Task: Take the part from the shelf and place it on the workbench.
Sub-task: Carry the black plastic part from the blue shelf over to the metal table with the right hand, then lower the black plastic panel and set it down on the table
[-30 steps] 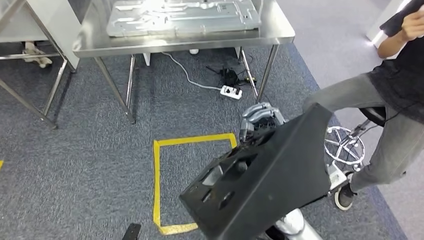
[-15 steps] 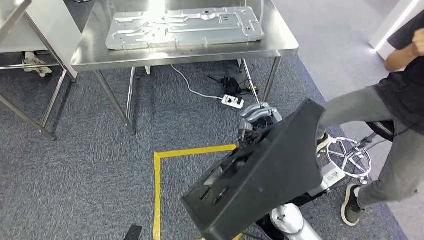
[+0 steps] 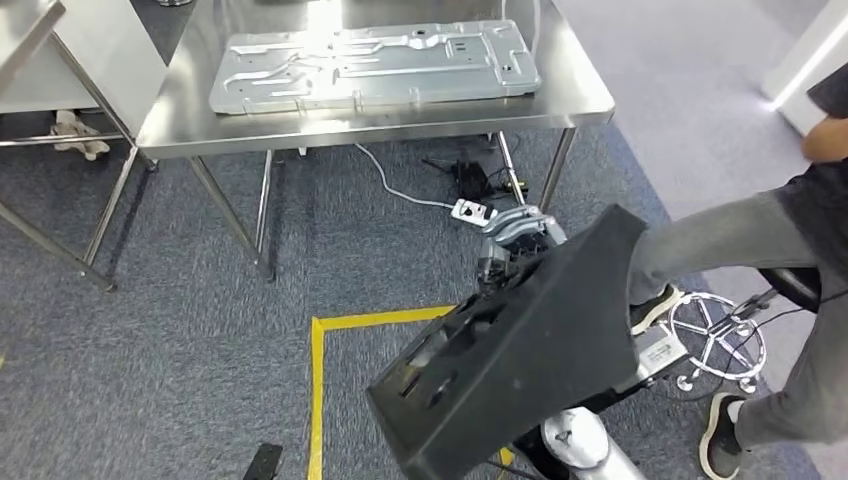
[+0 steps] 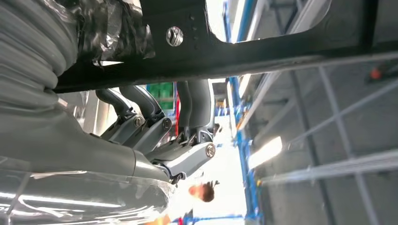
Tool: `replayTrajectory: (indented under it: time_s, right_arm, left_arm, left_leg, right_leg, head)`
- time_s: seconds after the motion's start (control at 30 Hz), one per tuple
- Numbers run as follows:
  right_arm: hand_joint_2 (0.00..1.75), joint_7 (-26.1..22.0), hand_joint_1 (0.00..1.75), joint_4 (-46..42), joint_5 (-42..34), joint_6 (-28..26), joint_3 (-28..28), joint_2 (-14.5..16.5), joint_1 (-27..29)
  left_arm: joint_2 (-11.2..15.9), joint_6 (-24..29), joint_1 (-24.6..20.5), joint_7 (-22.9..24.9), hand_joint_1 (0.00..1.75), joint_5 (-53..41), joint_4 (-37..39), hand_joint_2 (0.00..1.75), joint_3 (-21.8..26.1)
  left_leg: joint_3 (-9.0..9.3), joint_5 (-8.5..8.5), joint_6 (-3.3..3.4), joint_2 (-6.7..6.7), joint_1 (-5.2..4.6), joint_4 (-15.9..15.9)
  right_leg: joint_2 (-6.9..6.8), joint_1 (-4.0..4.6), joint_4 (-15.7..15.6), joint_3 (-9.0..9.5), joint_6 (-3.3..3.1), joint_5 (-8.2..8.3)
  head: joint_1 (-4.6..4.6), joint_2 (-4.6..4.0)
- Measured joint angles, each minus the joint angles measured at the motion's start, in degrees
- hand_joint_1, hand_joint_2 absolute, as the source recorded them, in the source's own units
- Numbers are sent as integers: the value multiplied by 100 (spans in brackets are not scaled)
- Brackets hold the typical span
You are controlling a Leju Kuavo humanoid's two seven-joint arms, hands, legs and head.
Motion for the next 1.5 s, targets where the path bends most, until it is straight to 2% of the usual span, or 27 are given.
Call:
replayTrajectory:
  time_s: [0.07, 0.1, 0.2, 0.23, 0.27, 0.3, 0.37, 0.4, 0.47, 0.5, 0.57, 0.63, 0.7, 0.77, 0.8, 0.83, 0.9, 0.97, 1.07, 1.13, 1.17, 1.23, 1.27, 1.3, 1.33, 1.43, 1.5]
  right_arm:
    - [175, 8, 175, -1, 11, -5, -1, 1, -9]
    - [175, 13, 175, -1, 13, -5, -1, 1, -16]
    - [175, 28, 175, 1, 18, -5, 1, 1, -21]
    - [175, 30, 175, 2, 20, -6, 2, 1, -18]
    - [175, 32, 175, 2, 22, -6, 2, 1, -16]
    - [175, 33, 175, 3, 23, -6, 2, 1, -14]
    - [175, 34, 175, 5, 25, -6, 2, 1, -14]
    - [175, 35, 175, 9, 25, -7, 2, 0, -15]
    - [175, 40, 175, 16, 26, -7, 4, -1, -13]
    - [175, 41, 175, 17, 26, -7, 4, -1, -13]
    - [175, 40, 175, 17, 26, -6, 4, -1, -12]
    - [175, 37, 175, 18, 25, -11, 4, -1, -19]
    - [175, 34, 175, 18, 21, -25, 4, -1, -11]
    - [175, 32, 175, 19, 8, -32, 4, -1, 4]
    - [175, 27, 175, 20, -3, -31, 4, -1, 7]
    - [175, 20, 175, 21, -20, -28, 4, -1, 8]
    - [175, 2, 175, 25, -50, -23, 3, -1, 12]
    - [175, -15, 175, 30, -73, -15, 0, -1, 19]
    - [175, -42, 175, 28, -97, 23, -7, -1, 28]
    - [175, -54, 175, 19, -103, 47, -9, 3, 18]
    - [175, -56, 175, 15, -107, 56, -9, 4, 16]
    - [175, -57, 175, 15, -115, 67, -9, 4, 17]
    - [175, -57, 175, 16, -118, 69, -9, 3, 19]
    - [175, -57, 175, 16, -119, 70, -9, 4, 20]
    - [175, -57, 175, 17, -122, 71, -9, 4, 20]
    - [175, -55, 175, 19, -153, 84, -9, 5, 22]
    - [175, -51, 175, 21, -205, 111, -9, 5, 28]
  left_arm:
    - [3, -1, 3, -1, 0, -2, 0, 175, 0]
    - [3, -2, -2, -2, 0, -3, 0, 175, 0]
    - [-2, -1, -6, -1, 0, -1, 0, 175, 0]
    - [-3, -1, 3, -1, 0, 0, 0, 175, 0]
    - [-3, 0, 14, -1, 0, 1, 0, 175, 0]
    - [-2, 1, 23, -1, 0, 1, 0, 175, 0]
    - [8, 1, 29, -1, 0, 1, 1, 175, 0]
    - [18, 2, 25, -2, 0, 1, 1, 175, 0]
    - [32, 4, 26, -1, 0, 1, 2, 175, -1]
    - [32, 4, 33, -1, 0, 1, 2, 175, -1]
    - [26, 3, 47, -1, 0, 1, 2, 175, -1]
    - [21, 1, 29, -2, 0, 1, 2, 175, -1]
    - [21, 1, 12, -2, 0, 1, 2, 175, -2]
    - [22, 1, 15, -1, 0, 1, 2, 175, -2]
    - [22, 2, 20, -1, 0, 2, 2, 175, -2]
    - [21, 1, 26, -1, 0, 2, 2, 175, -1]
    - [16, -1, 33, -1, 0, 1, 2, 175, -2]
    - [13, -1, 21, -1, 0, 2, 2, 175, -2]
    - [13, 1, 14, 0, 0, 1, 2, 175, -2]
    - [14, 1, 4, -1, 0, 1, 2, 175, -1]
    - [14, 1, -5, -1, 0, 1, 2, 175, -2]
    - [10, 1, -8, -1, 0, 1, 2, 175, -2]
    - [8, 1, 0, -1, 0, 1, 2, 175, -2]
    - [7, 1, 10, 0, 0, 1, 2, 175, -2]
    - [6, 2, 20, 1, 0, 1, 2, 175, -2]
    - [9, 3, 31, 2, 0, 1, 2, 175, -2]
    - [13, 4, 39, 9, 0, 1, 2, 175, -2]
  left_leg:
    - [11, -63, -49, 15, 4, 136]
    - [-87, -147, -67, 24, 7, 342]
    - [-741, -496, -109, 39, 9, 1341]
    - [-927, -531, -107, 40, 7, 1516]
    - [-1026, -464, -92, 40, 2, 1508]
    - [-1030, -271, -59, 40, -8, 1306]
    - [-896, 272, 51, 44, -57, 659]
    - [-840, 368, 108, 42, -97, 418]
    - [-766, 384, 208, 16, -161, 204]
    - [-696, 374, 246, 0, -166, 140]
    - [-516, 515, 291, 3, -135, 5]
    - [-386, 515, 309, 24, -106, -38]
    - [-340, 466, 316, 27, -95, -41]
    - [-298, 411, 299, 22, -81, -40]
    - [-263, 379, 285, 16, -69, -38]
    - [-211, 336, 264, 8, -50, -35]
    - [-87, 221, 196, -10, -14, -16]
    - [-39, 123, 109, -27, -2, 11]
    - [-46, 88, -10, -27, 0, 80]
    - [-169, 64, -56, -6, 8, 360]
    - [-338, 5, -72, 7, 13, 643]
    - [-810, -217, -106, 23, 19, 1307]
    - [-1021, -322, -121, 26, 21, 1524]
    - [-1155, -348, -130, 28, 22, 1577]
    - [-1203, -260, -126, 29, 22, 1456]
    - [-1018, 493, -31, 35, 5, 505]
    - [-916, 716, 32, 37, -35, 171]
  right_leg:
    - [5, -13, -31, 96, -65, -41]
    - [3, -17, -36, 156, -95, -73]
    - [-11, 12, -38, 302, -152, -194]
    - [-7, 29, -38, 359, -162, -240]
    - [0, 46, -38, 428, -169, -290]
    - [7, 65, -38, 506, -173, -342]
    - [12, 94, -42, 659, -169, -446]
    - [18, 94, -46, 708, -151, -491]
    - [29, 78, -27, 758, -88, -529]
    - [35, 74, 5, 775, -57, -519]
    - [30, 78, 186, 784, -10, -545]
    - [28, 58, 608, 577, 47, -774]
    - [28, 15, 1201, 175, 114, -1050]
    - [26, -32, 1481, -110, 171, -1146]
    - [25, -51, 1409, -151, 194, -1067]
    - [23, -72, 1196, -134, 216, -891]
    - [23, -109, 515, 0, 249, -348]
    - [22, -100, 76, 88, 205, -79]
    - [32, -82, -4, 152, 63, -79]
    - [27, -94, -53, 257, -4, -118]
    - [20, -96, -77, 312, -30, -140]
    - [11, -81, -104, 400, -63, -203]
    - [15, -71, -109, 446, -71, -242]
    - [22, -62, -111, 503, -74, -288]
    - [30, -54, -112, 571, -75, -338]
    - [44, -32, -116, 769, -39, -497]
    - [58, -27, -101, 840, 30, -581]
  head:
    - [-5, 0]
    - [-10, 0]
    - [-18, 0]
    - [-18, 0]
    - [-20, 0]
    - [-20, 0]
    - [-8, 0]
    - [-1, 0]
    - [4, 0]
    - [1, 0]
    - [11, 0]
    - [22, 0]
    - [24, 0]
    - [24, 0]
    - [24, 0]
    - [25, 0]
    - [37, 0]
    - [56, 0]
    - [60, 0]
    - [50, 0]
    - [41, 0]
    - [31, 0]
    - [32, 0]
    - [32, 0]
    - [31, 0]
    - [33, 0]
    - [37, 0]
